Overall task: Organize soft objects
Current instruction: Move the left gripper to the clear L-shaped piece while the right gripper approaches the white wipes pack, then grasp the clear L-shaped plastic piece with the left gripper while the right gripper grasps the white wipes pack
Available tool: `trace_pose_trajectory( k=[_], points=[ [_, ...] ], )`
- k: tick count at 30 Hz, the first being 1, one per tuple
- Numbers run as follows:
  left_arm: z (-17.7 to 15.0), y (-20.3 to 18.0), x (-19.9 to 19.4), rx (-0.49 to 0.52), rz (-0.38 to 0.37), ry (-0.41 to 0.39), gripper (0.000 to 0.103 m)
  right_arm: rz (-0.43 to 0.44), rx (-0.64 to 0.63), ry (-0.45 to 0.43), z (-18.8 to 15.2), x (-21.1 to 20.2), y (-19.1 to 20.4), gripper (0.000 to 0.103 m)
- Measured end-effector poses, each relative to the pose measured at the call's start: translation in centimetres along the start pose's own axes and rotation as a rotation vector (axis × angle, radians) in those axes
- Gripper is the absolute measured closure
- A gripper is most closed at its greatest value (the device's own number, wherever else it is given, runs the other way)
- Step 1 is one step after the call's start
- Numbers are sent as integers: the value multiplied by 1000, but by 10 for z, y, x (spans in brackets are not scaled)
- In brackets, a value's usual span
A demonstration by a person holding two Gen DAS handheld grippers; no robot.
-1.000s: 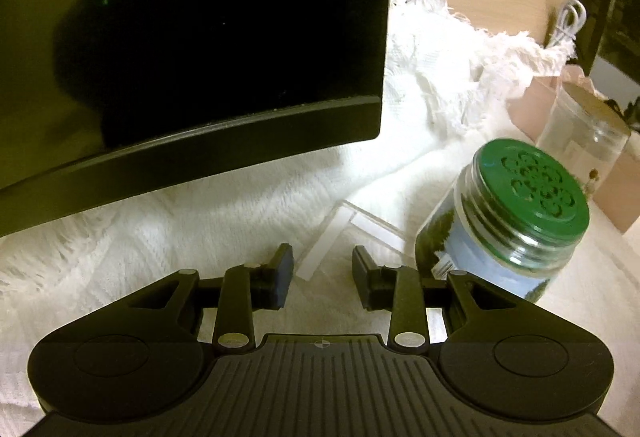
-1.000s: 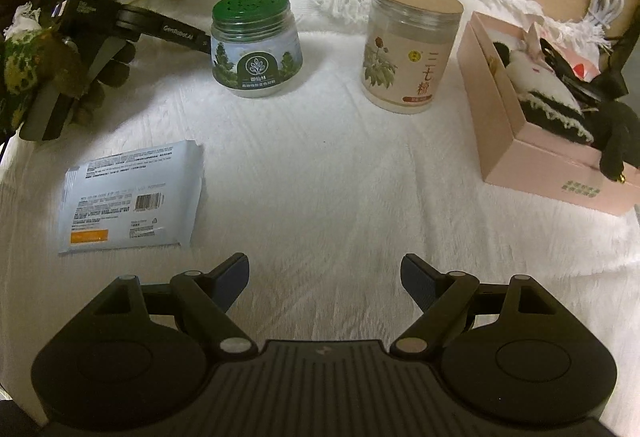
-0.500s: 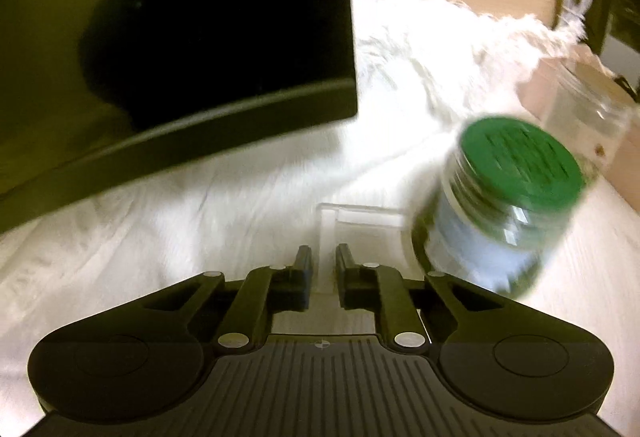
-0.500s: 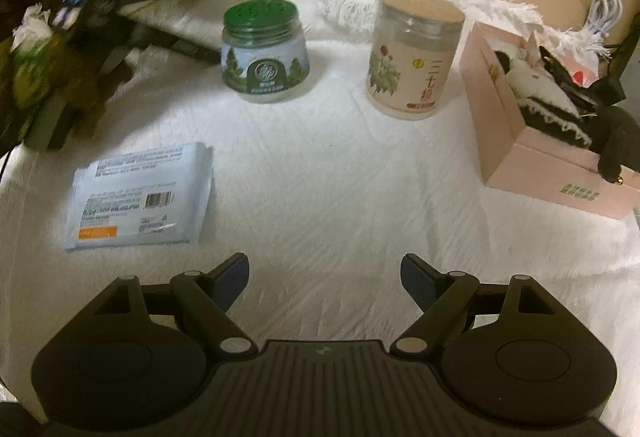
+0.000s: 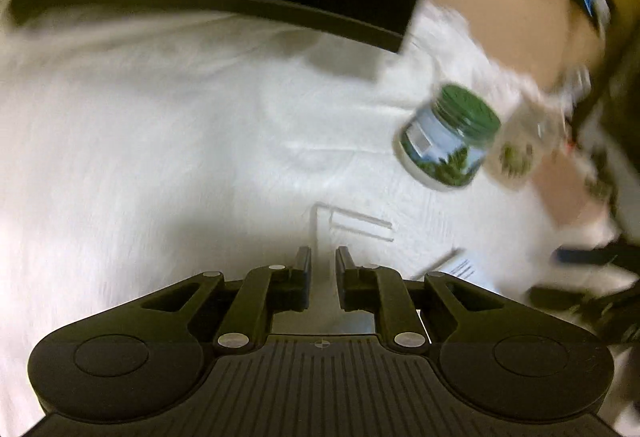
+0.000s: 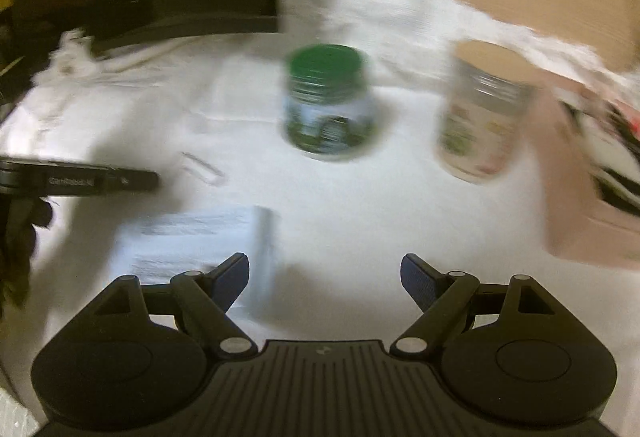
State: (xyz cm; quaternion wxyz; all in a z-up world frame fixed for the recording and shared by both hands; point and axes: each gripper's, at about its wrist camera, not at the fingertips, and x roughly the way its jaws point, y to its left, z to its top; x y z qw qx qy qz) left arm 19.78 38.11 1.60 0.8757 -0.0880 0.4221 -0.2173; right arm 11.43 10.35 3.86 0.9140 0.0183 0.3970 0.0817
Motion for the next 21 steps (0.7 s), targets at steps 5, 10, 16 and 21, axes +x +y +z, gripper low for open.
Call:
trace_pose_trajectory(
  k=[5, 10, 16, 21],
  points=[
    [-16, 9, -18, -80, 85, -53, 86, 163, -154, 16, 11, 18, 49, 19],
    [-14, 13, -46, -96, 93, -131, 86, 205, -323, 24, 8, 33, 106, 19],
    [-10, 18, -55, -171, 102, -134, 86, 41, -505, -38, -9, 42, 139, 19],
    [-15, 13, -42, -178, 85, -41, 86, -19, -422, 5, -15, 30, 104, 19]
  ],
)
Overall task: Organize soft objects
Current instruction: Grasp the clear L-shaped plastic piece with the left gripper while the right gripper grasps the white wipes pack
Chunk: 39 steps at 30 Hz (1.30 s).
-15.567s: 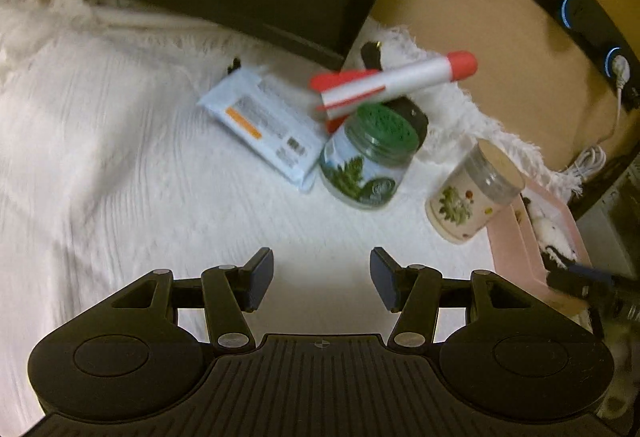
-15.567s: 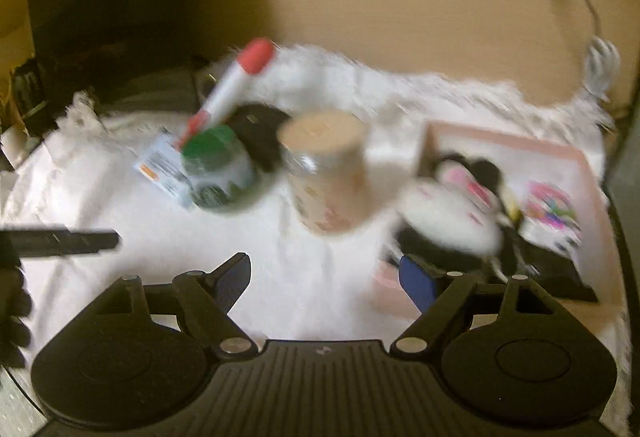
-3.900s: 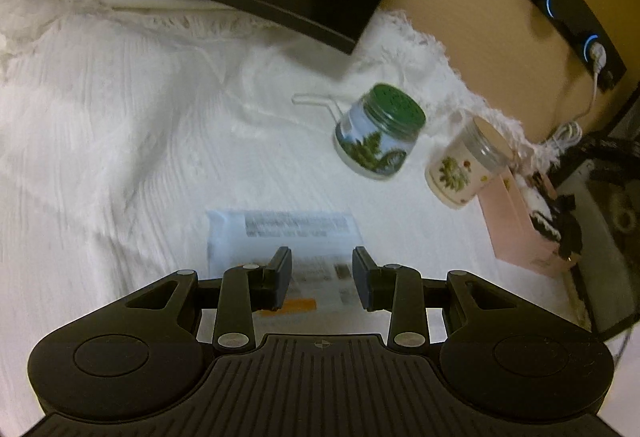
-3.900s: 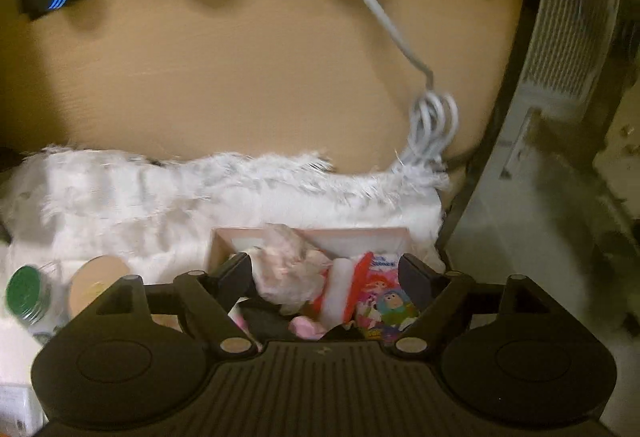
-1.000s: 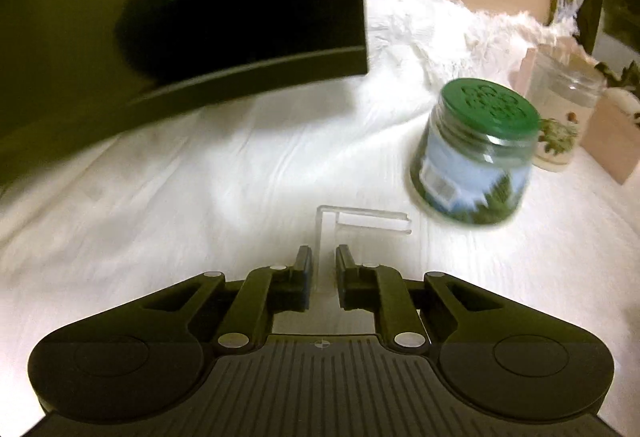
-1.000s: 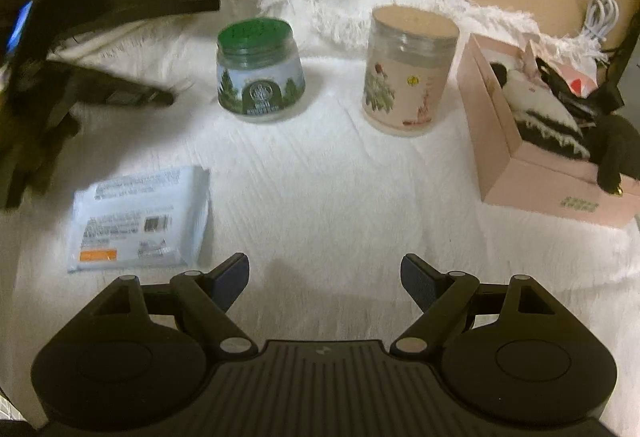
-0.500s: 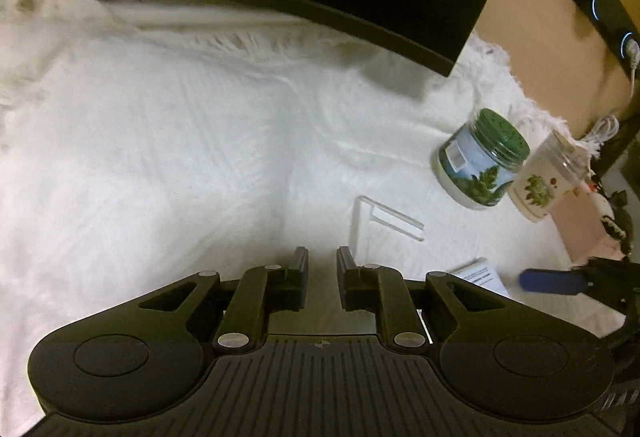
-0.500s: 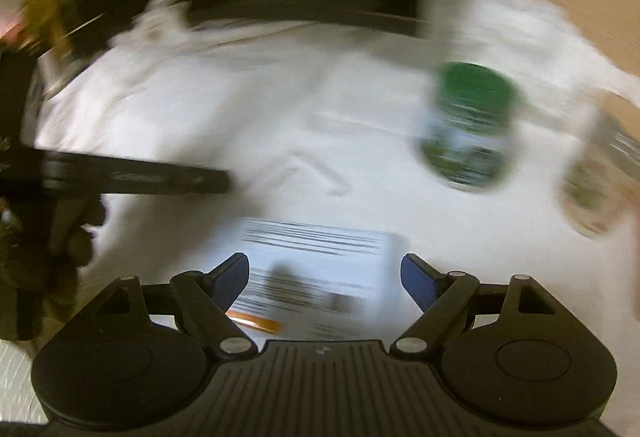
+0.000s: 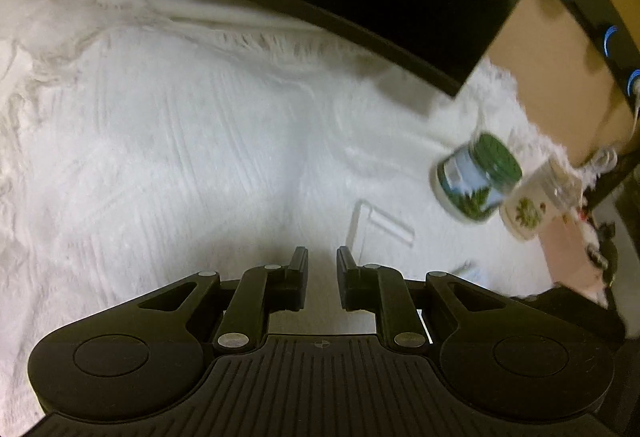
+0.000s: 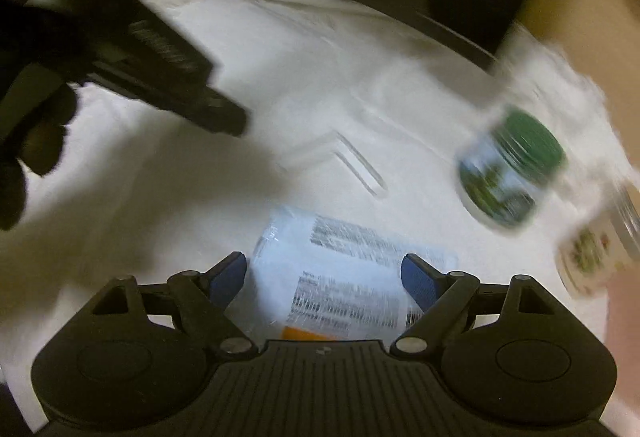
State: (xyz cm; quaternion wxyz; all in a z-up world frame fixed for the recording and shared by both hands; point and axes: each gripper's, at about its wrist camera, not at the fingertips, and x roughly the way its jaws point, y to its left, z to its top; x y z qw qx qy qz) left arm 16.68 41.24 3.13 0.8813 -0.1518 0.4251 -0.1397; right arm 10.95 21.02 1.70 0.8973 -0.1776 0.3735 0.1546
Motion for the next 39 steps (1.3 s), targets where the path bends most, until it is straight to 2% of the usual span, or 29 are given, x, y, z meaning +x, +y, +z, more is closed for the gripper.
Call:
trace_pose_trajectory(
  k=[3, 8, 13, 15, 17, 23, 28, 30, 33, 36, 39],
  points=[
    [-10, -10, 3, 69, 30, 3, 86, -45, 61, 25, -20, -11, -21, 19],
    [-25, -24, 11, 144, 16, 33, 86, -117, 169, 48, -53, -30, -54, 19],
    [-33, -40, 17, 229, 16, 32, 85, -66, 350, 70, -85, -39, -79, 15],
    [-35, -49, 19, 279, 8, 42, 84, -34, 436, 65, -95, -40, -84, 8],
    [-36, -56, 22, 324, -12, 54, 84, -31, 461, 48, -100, -41, -82, 2],
    [-44, -75, 26, 422, -32, 65, 73, -69, 422, 32, -103, -42, -68, 0],
    [-42, -79, 24, 435, -61, 93, 72, -77, 417, -12, -105, -40, -67, 0],
    [-36, -75, 19, 414, -72, 70, 72, -79, 415, -31, -107, -39, -67, 0],
    [-22, -65, 12, 350, -16, 7, 72, -85, 418, -42, -107, -40, -65, 0],
    [-7, -56, 20, 303, 28, 12, 73, -90, 421, -48, -107, -40, -64, 0],
    [2, -58, 34, 333, 51, 29, 72, -93, 420, -61, -107, -38, -64, 0]
  ],
)
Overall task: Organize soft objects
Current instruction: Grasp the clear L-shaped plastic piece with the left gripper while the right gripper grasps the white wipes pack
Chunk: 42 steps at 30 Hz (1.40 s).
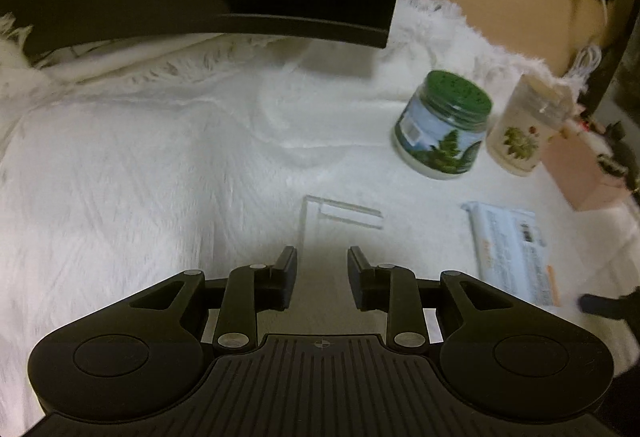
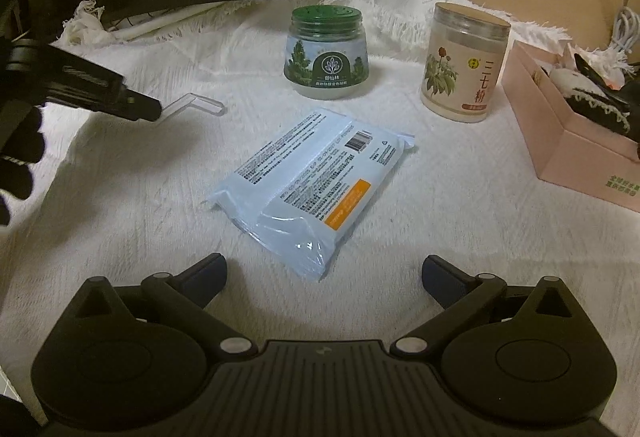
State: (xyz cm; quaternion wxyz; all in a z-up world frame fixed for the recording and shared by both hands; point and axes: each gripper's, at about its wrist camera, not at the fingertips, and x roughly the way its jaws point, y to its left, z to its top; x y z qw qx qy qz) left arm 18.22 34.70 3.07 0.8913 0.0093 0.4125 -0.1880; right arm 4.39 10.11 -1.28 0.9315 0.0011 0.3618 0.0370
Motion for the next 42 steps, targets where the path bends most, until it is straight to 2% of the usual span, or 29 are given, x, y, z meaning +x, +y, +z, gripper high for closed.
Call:
trace_pose_trajectory(
  k=[3, 6, 9, 13, 21, 27, 31, 33, 35, 39, 42],
  points=[
    [10, -6, 14, 23, 42, 0, 72, 0, -2, -1, 1, 1, 1, 0],
    [15, -6, 29, 19, 53, 15, 72, 2, -3, -3, 1, 1, 0, 0],
    [16, -7, 34, 28, 50, 9, 78, 5, -7, -10, 0, 1, 0, 0],
    [15, -13, 31, 38, 18, 45, 84, 8, -9, -18, -1, 1, -1, 0],
    [-2, -32, 17, 68, -39, 99, 85, 8, -8, -24, -2, 1, 0, 0],
    [-10, -36, 15, 60, -26, 56, 85, 14, -17, -11, -2, 0, 1, 0],
    [-13, -37, 13, 85, -25, 42, 85, 38, -38, 35, 6, 4, 1, 0],
    [-12, -33, 14, 64, -36, 47, 85, 38, -38, 60, 11, 6, 2, 0],
    [-11, -29, 13, 40, -53, 53, 85, 43, 11, 87, 20, 6, 0, 1],
    [-13, -24, 13, 19, -75, 48, 85, 87, 239, 11, 50, -5, -12, 1],
    [-14, -28, 13, 38, -67, 40, 85, 50, 323, 66, 70, 16, -14, 0]
  ],
)
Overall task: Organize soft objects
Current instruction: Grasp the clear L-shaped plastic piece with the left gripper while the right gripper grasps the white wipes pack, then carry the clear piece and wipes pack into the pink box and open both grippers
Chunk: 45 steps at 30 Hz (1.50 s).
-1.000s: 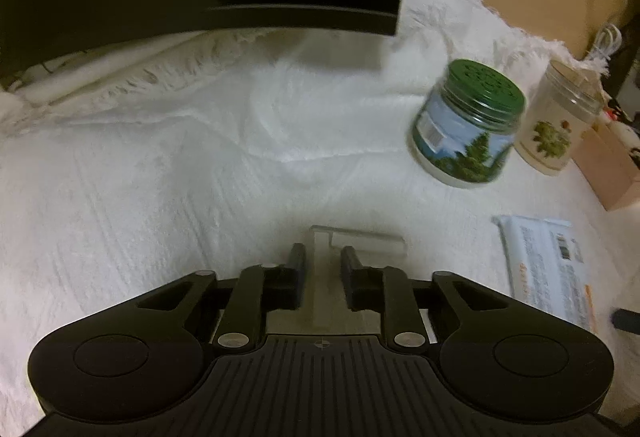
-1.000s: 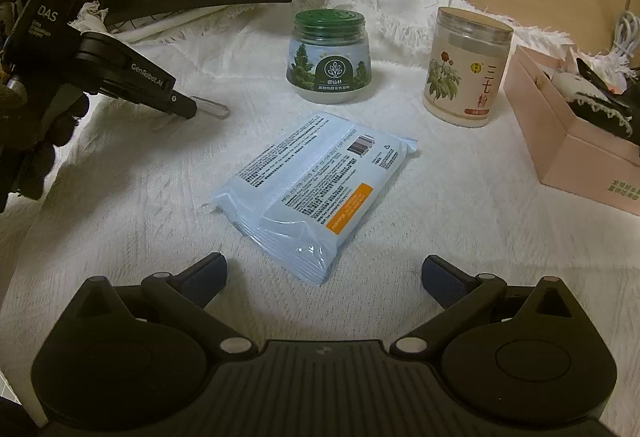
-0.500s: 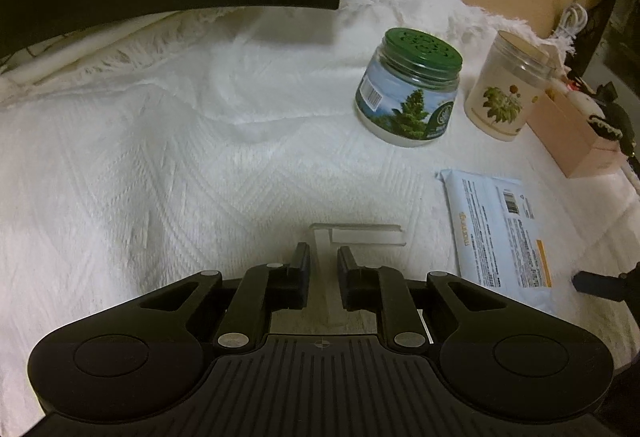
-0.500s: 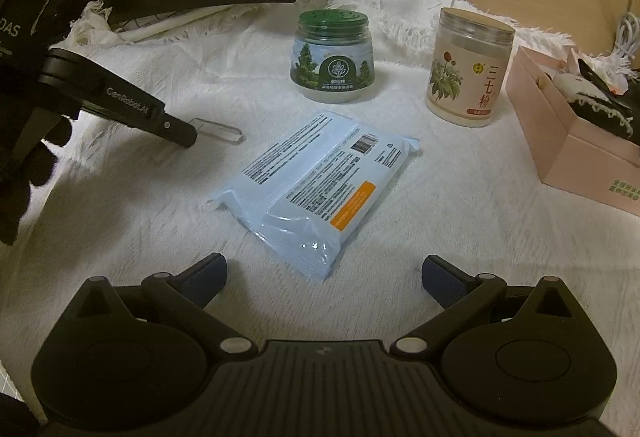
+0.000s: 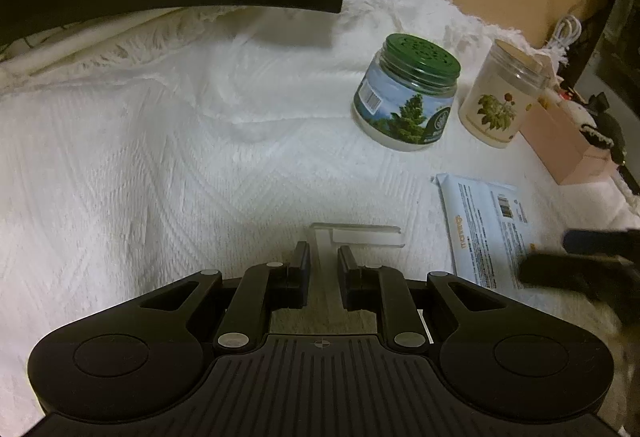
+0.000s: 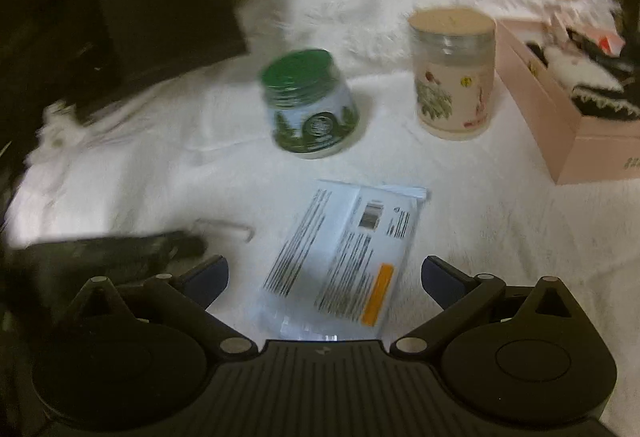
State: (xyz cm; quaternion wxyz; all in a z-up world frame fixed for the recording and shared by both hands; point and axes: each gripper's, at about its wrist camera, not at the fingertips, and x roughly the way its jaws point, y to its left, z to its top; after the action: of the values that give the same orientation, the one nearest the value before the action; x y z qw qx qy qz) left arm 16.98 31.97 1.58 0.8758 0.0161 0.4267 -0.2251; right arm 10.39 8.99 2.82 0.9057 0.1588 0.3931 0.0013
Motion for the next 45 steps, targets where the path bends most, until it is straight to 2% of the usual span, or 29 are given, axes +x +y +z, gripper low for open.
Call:
trace_pose_trajectory(
  k=[3, 5, 7, 9, 10, 11, 13, 18, 21, 26, 30, 34, 35, 41, 45],
  points=[
    [-2, -5, 0, 31, 18, -7, 85, -67, 81, 81, 11, 29, -1, 0],
    [-3, -7, 0, 45, 29, -8, 85, -107, 87, 59, 12, 36, 3, 0],
    [-3, -8, 0, 47, 34, -8, 85, -105, 48, 73, 14, 43, 9, 0],
    [-3, -8, 0, 44, 36, -7, 85, -150, -18, 72, 12, 48, 18, 1],
    [-2, -8, 0, 45, 36, -4, 85, -171, -56, 71, 11, 50, 22, 4],
    [-1, -8, 1, 46, 37, 0, 85, -193, -100, 64, 9, 51, 27, 13],
    [0, -8, 0, 45, 38, 5, 85, -173, -152, 56, 7, 47, 30, 16],
    [-1, -13, 0, 51, 60, 0, 85, -116, -147, 69, 7, 38, 19, 18],
    [-5, -14, -1, 54, 65, -19, 86, -111, -150, 45, 5, 26, 11, 18],
    [-12, -13, -5, 41, 47, -57, 87, -106, -207, -4, 5, -3, -10, 18],
    [-16, -20, -12, 41, 40, -77, 88, -87, -210, -33, 6, -35, -43, 18],
    [-10, -40, -25, 58, 28, -98, 89, -98, -206, -108, 17, -77, -80, 18],
    [-5, -45, -29, 58, 16, -103, 94, -106, -198, -131, 22, -87, -89, 18],
    [50, -113, -46, 136, -78, -207, 94, -196, -130, -320, 72, -172, -160, 18],
    [90, -158, -43, 180, -131, -273, 94, -252, -111, -390, 81, -207, -197, 18]
  ],
)
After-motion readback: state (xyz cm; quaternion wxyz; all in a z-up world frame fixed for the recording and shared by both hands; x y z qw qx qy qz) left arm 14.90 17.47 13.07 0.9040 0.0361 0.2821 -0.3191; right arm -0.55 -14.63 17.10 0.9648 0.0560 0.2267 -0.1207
